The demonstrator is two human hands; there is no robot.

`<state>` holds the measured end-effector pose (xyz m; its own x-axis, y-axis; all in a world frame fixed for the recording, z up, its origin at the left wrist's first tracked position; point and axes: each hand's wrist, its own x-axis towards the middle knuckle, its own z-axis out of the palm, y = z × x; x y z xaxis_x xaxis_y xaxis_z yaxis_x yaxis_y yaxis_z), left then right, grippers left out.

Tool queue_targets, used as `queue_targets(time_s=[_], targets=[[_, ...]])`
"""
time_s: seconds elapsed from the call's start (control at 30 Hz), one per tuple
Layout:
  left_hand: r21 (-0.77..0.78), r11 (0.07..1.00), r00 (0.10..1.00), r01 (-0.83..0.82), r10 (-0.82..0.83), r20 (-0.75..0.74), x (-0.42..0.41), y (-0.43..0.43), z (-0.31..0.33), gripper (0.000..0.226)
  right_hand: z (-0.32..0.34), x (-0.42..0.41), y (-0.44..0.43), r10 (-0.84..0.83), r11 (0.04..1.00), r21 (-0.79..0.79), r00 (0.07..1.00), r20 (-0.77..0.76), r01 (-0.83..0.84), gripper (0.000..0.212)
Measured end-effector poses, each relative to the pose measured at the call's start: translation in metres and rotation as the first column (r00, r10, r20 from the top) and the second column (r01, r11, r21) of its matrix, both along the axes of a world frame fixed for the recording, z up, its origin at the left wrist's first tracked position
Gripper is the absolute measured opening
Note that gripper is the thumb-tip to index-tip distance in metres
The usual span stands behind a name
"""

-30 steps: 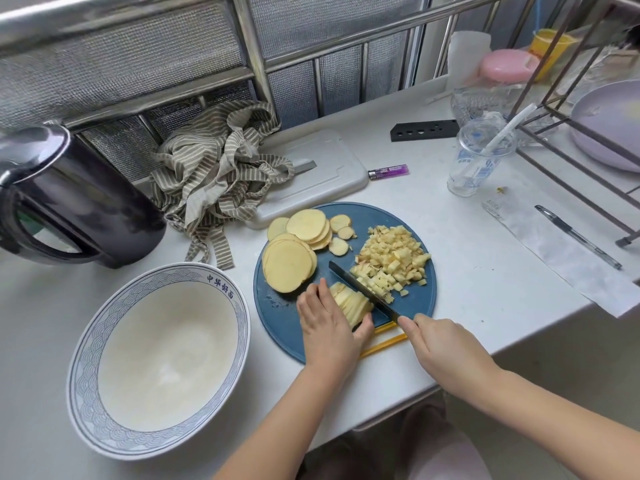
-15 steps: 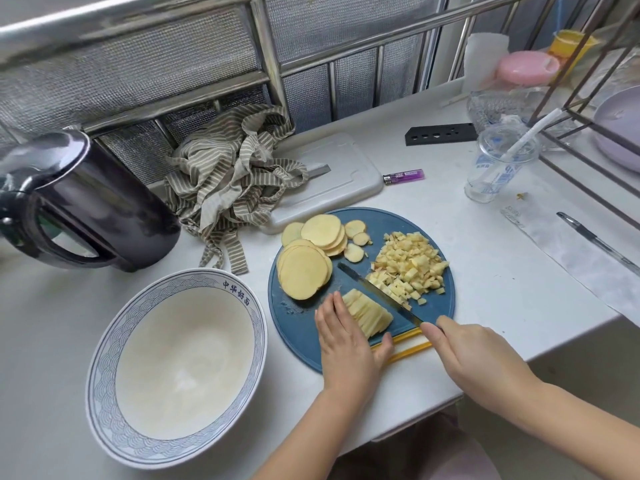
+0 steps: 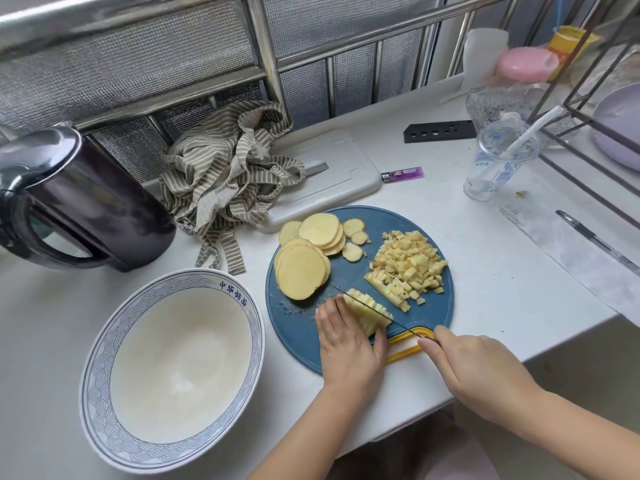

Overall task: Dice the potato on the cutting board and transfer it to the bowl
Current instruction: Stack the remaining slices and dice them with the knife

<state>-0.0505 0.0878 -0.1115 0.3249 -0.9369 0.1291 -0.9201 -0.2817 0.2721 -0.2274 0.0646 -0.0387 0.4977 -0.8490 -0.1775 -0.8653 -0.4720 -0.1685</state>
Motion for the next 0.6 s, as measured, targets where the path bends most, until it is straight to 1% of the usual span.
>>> queue_targets(time_s=[0.1,0.17,0.23,0.33,0.4,0.43,0.47,0.57,0.6], targets=[[-0.002,1.000,1.000,0.002,-0.002,-0.001,0.000,0.000,0.002,0.078,0.000,0.001,0.000,0.001,0.997,-0.074,1.000,0.027,0.001,0.035],[0.006,1.000,1.000,-0.002,0.002,0.003,-0.001,0.000,0.002,0.078,-0.005,0.000,0.001,0.007,0.997,-0.082,0.998,0.070,-0.002,0.034],[0.016,1.000,1.000,-0.005,0.005,0.010,-0.001,0.000,0.002,0.078,-0.009,0.001,0.003,-0.020,0.999,-0.049,0.996,0.090,0.024,0.043],[0.026,1.000,1.000,0.002,-0.002,0.011,-0.001,-0.001,0.005,0.077,-0.019,0.000,0.006,-0.013,0.995,-0.092,0.993,0.121,0.024,0.067],[0.016,1.000,1.000,0.012,-0.012,0.004,-0.001,-0.001,0.005,0.076,-0.018,0.001,0.006,-0.027,0.995,-0.094,0.990,0.139,0.040,0.077],[0.016,1.000,1.000,0.010,-0.010,0.012,0.000,0.000,0.004,0.076,-0.016,0.004,0.006,-0.025,0.995,-0.096,0.992,0.120,0.037,0.079],[0.017,1.000,1.000,0.010,-0.010,0.020,0.000,0.000,0.004,0.076,-0.013,0.007,0.007,-0.029,0.995,-0.095,0.995,0.098,0.038,0.078],[0.002,1.000,1.000,0.013,-0.013,0.027,0.000,0.000,0.004,0.076,-0.004,0.012,0.009,-0.041,0.998,-0.038,0.997,0.059,0.043,0.060],[0.002,1.000,1.000,0.011,-0.011,0.019,0.000,-0.001,0.005,0.075,-0.001,0.015,0.009,-0.030,0.998,-0.054,0.999,0.040,0.032,0.057]])
